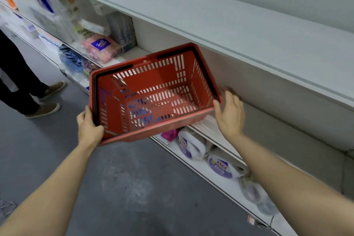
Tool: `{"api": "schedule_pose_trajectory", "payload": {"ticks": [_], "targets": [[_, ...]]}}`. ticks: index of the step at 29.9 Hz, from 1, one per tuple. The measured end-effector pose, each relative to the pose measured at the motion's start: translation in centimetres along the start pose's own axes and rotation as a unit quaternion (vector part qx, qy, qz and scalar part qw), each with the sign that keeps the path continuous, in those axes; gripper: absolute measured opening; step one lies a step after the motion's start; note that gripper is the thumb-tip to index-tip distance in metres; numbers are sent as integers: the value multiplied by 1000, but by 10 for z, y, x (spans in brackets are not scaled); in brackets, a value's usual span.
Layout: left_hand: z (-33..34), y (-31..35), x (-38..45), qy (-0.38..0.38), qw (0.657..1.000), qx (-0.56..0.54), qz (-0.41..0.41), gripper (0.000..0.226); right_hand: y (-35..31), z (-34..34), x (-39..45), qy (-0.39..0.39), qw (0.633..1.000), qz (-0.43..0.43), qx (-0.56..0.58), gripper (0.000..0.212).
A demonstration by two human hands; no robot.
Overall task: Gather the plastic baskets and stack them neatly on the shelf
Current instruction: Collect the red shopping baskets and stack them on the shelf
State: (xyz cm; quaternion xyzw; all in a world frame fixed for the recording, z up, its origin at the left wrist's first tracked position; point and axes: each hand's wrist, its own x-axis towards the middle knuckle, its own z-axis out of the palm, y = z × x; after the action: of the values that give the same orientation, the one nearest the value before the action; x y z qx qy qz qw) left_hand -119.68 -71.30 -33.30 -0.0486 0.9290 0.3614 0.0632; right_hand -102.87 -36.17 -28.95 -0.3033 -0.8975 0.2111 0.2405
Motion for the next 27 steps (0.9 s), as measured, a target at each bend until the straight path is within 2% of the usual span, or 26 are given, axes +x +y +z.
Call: {"api": "schedule_pose_trajectory", "payload": {"ticks": [7, 13, 17, 20, 27], "targets": [[0, -7, 6, 40, 999, 9, 30, 68, -7, 19, 35, -120, 980, 89, 132, 27], [-6, 9, -11, 61, 997, -42, 31, 71, -1, 13, 21, -94, 966, 119, 207, 28], [-27, 16, -39, 64, 997, -43, 13, 75, 5, -5, -8, -93, 955, 123, 253, 53], [-49, 18, -62, 67, 997, -26, 27, 76, 4, -21, -31, -87, 935, 161, 304, 67], [-109, 14, -158, 77, 994, -5, 80, 78, -7, -102, -126, -34, 929, 195, 313, 70]]}}
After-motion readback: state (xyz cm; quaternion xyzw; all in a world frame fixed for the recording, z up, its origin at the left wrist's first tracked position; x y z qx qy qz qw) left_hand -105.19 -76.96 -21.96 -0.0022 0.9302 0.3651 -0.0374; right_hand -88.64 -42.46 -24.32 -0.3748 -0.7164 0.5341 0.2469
